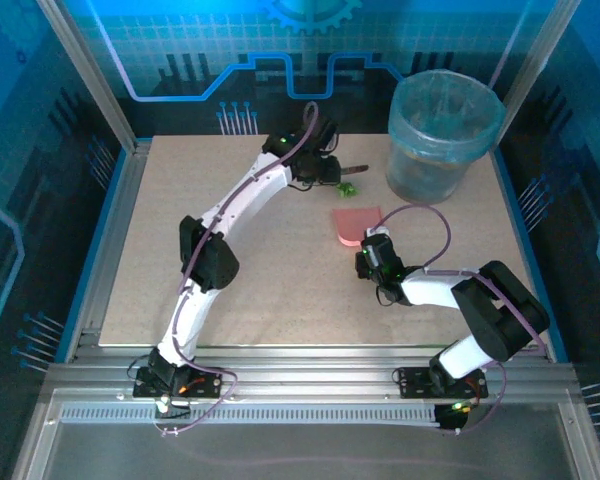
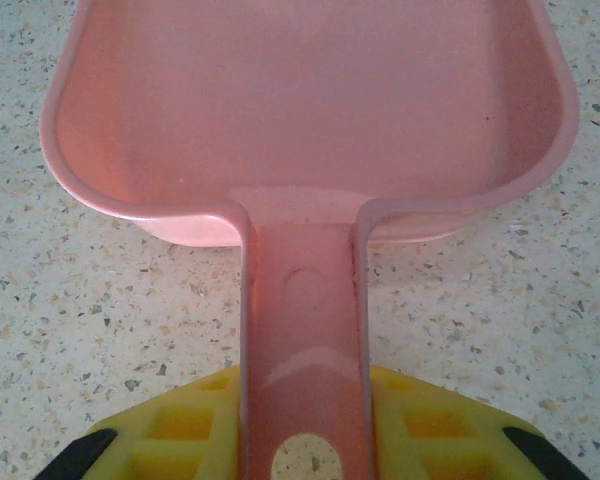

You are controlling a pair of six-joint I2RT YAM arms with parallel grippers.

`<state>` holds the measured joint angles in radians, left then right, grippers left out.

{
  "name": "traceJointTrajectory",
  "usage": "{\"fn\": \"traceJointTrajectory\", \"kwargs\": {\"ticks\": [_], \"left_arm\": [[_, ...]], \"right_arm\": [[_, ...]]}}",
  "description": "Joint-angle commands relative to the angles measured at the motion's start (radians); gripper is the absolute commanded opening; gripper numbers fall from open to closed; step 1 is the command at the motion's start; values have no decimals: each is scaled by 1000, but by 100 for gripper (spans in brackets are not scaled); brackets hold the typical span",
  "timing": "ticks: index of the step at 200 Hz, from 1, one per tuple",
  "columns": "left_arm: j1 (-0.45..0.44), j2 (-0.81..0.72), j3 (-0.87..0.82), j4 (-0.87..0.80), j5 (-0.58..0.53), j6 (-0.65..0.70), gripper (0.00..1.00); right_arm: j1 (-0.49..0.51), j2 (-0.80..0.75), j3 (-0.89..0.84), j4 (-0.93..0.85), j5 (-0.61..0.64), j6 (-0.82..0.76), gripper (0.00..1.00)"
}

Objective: Sweep away the paper scraps from the table

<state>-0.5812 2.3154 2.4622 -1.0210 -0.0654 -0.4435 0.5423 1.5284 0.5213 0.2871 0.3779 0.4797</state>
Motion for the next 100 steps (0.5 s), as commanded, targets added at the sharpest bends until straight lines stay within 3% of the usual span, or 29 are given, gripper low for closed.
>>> {"fn": "traceJointTrajectory", "kwargs": {"ticks": [1, 100], "left_arm": [[-7, 42, 80, -47, 12, 28, 0], [-59, 8, 4, -68, 87, 61, 0]], "right_arm": [[-11, 18, -3, 11, -11, 19, 0], [-29, 35, 19, -11, -22, 20, 0]]}}
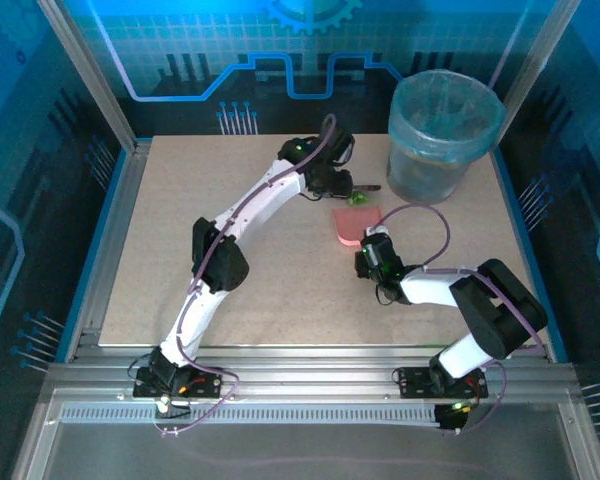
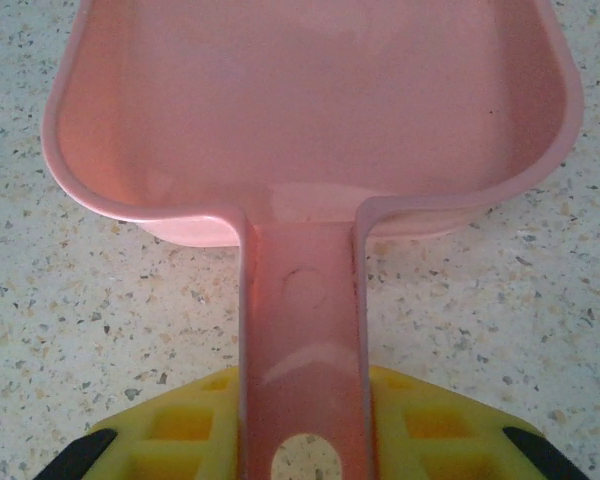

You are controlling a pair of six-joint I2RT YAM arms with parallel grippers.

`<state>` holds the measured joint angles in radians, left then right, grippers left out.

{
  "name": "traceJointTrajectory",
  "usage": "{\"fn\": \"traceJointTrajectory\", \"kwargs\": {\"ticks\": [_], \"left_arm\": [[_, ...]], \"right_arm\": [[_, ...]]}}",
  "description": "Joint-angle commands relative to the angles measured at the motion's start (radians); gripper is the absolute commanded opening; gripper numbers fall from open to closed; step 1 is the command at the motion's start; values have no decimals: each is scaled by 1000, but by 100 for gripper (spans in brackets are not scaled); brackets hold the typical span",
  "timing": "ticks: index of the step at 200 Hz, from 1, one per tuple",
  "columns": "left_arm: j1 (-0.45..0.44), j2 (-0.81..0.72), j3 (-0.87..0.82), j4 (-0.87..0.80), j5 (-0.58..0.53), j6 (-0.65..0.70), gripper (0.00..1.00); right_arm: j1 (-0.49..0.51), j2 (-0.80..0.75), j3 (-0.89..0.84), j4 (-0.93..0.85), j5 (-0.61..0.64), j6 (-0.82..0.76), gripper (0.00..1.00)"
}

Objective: Sweep away the paper scraps from the table

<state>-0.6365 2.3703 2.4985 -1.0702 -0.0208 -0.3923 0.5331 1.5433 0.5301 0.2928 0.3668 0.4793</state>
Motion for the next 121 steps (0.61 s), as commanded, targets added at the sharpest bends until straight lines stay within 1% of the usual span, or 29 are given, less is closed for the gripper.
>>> {"fn": "traceJointTrajectory", "kwargs": {"ticks": [1, 49, 71, 102, 121], "left_arm": [[-5, -48, -35, -17, 43, 9, 0], [-29, -146, -166, -11, 45, -9, 0], [-41, -211, -253, 12, 45, -24, 0], [-54, -303, -370, 61, 84, -55, 0], [-63, -340, -417, 63, 84, -70, 0]], "right_arm": [[-20, 20, 10, -17, -10, 21, 0], [-25, 24, 11, -17, -15, 25, 0], [-27, 23, 11, -17, -17, 27, 0], [-27, 22, 11, -17, -18, 27, 0], [-27, 21, 10, -17, -18, 27, 0]]}}
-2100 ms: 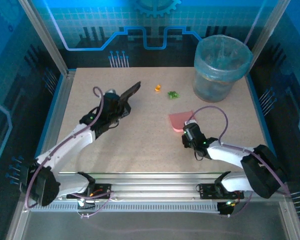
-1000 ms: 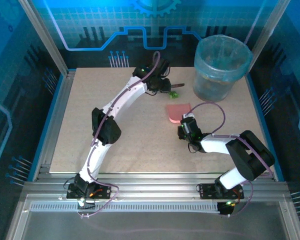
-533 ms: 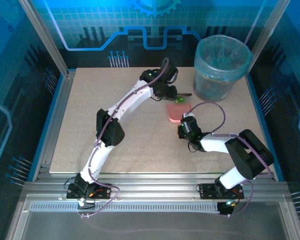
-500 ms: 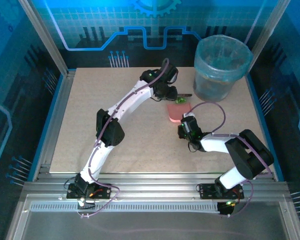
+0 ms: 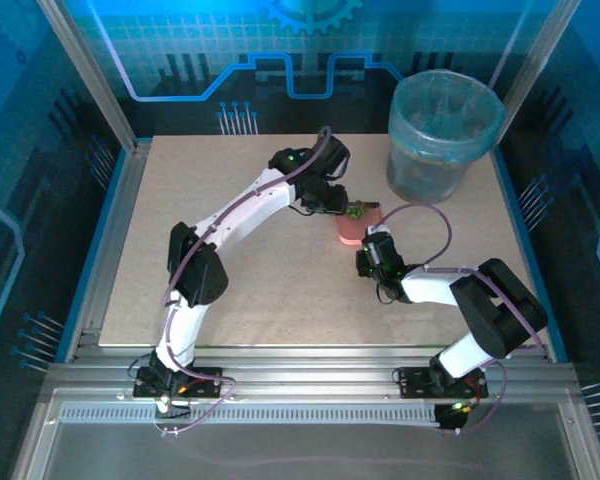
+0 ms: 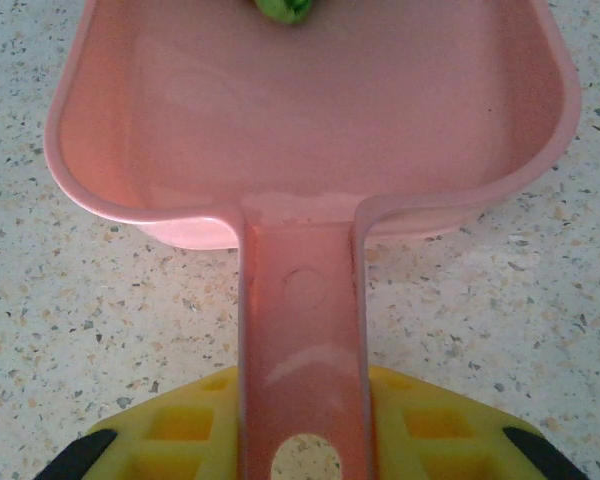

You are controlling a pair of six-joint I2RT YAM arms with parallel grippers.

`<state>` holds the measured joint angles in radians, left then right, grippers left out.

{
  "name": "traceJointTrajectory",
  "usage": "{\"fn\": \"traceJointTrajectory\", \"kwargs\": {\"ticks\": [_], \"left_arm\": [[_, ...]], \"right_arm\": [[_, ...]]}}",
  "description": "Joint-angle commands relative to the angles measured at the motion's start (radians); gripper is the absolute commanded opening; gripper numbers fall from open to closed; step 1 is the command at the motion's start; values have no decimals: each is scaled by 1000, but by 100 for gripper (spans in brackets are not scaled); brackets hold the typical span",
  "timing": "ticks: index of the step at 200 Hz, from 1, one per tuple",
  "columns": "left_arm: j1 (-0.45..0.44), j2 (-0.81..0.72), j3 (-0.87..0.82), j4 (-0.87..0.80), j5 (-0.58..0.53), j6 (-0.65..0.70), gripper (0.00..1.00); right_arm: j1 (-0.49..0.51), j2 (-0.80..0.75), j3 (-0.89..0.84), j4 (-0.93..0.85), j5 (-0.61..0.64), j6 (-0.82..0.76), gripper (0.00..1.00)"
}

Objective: Sweep away the paper scraps from the table

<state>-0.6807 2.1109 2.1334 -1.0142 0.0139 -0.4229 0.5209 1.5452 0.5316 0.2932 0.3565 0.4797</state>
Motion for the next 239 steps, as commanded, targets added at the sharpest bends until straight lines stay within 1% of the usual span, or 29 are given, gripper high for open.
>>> {"fn": "traceJointTrajectory", "kwargs": {"ticks": [1, 26, 49, 72, 97, 126, 167, 192, 215, 239], "left_arm": [[-19, -83, -55, 7, 49, -42, 0], [-20, -143, -128, 30, 29, -68, 0], [-19, -199, -173, 64, -26, -82, 0], [-20, -231, -184, 90, -79, -88, 0], [-19, -258, -201, 127, -109, -102, 0], [-18, -301, -258, 199, -152, -115, 0], [0, -325, -294, 270, -163, -148, 0], [22, -299, -249, 273, -182, -122, 0], [64, -231, -118, 204, -216, -76, 0], [109, -187, -45, 198, -216, -54, 0]], "right_arm": [[-15, 20, 9, -17, -8, 27, 0], [-15, 20, 8, -17, -8, 27, 0], [-15, 19, 9, -17, -9, 27, 0], [-15, 19, 8, -17, -8, 27, 0], [-15, 16, 9, -17, -8, 26, 0], [-15, 12, 9, -45, -8, 25, 0], [-14, 10, 8, -46, -14, 26, 0], [-15, 3, 7, -46, -12, 25, 0], [-15, 1, 7, -47, -13, 25, 0], [-16, 2, 7, -46, -15, 23, 0]]}}
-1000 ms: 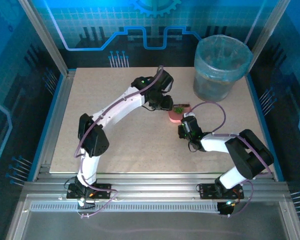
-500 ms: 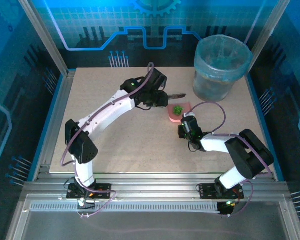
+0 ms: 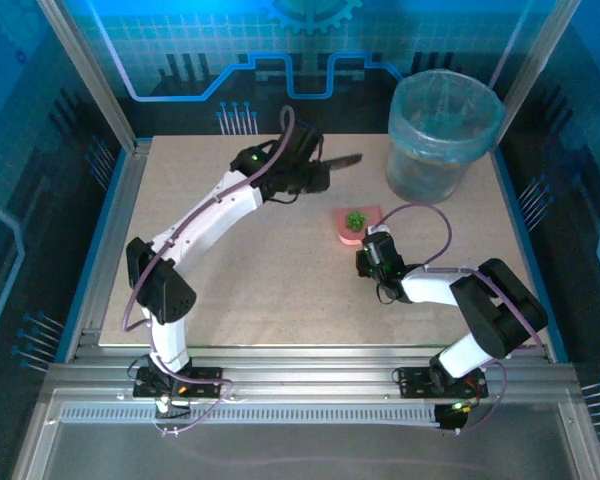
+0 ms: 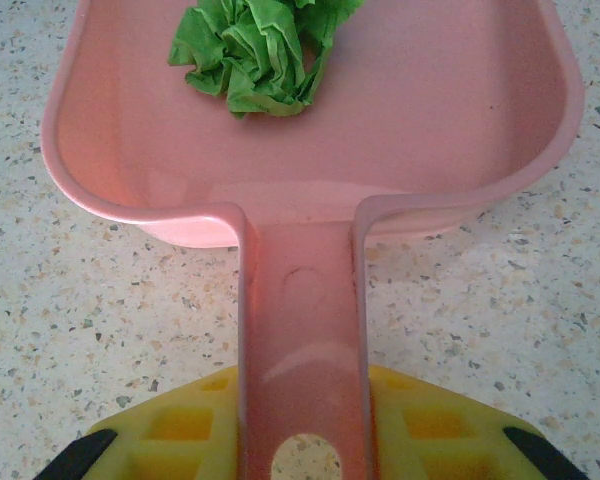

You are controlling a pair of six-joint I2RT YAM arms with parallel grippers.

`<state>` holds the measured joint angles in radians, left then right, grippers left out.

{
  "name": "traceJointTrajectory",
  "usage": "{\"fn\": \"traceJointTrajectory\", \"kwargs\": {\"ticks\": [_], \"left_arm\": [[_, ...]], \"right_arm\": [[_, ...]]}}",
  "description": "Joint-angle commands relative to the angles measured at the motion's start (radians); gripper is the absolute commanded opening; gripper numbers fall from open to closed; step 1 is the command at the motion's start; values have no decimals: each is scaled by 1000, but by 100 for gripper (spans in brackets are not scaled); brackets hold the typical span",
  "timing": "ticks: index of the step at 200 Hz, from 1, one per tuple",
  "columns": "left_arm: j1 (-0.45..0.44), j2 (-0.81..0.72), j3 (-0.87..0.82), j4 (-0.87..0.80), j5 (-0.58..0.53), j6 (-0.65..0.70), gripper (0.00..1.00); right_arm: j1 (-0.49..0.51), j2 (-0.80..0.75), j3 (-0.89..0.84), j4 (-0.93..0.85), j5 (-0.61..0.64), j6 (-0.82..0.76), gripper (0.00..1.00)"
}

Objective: Sweep away the paper scraps from the table

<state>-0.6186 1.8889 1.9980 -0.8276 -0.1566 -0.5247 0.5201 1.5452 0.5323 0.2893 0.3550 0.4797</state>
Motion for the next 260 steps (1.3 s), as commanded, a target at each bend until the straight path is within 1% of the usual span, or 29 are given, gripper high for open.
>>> {"fn": "traceJointTrajectory", "kwargs": {"ticks": [1, 41, 72, 96, 122, 162, 193, 260], "left_arm": [[47, 36, 93, 11, -47, 50, 0], [87, 171, 267, -56, -35, 63, 0], [111, 317, 408, -115, -39, 58, 0], [131, 421, 515, -154, 0, 43, 0], [138, 486, 566, -172, 63, 47, 0], [142, 481, 501, -174, 68, 42, 0], [141, 444, 439, -169, 109, 26, 0], [106, 267, 130, -58, 215, -48, 0]], "right_arm": [[-15, 2, 6, -42, -13, 23, 0], [-15, 19, 19, -41, -31, 6, 0], [-6, 33, 41, -48, -52, -24, 0], [3, 51, 58, -59, -56, -37, 0], [16, 68, 81, -72, -65, -58, 0], [51, 93, 116, -95, -70, -92, 0], [55, 107, 128, -102, -85, -99, 0], [55, 127, 141, -113, -103, -95, 0]]}}
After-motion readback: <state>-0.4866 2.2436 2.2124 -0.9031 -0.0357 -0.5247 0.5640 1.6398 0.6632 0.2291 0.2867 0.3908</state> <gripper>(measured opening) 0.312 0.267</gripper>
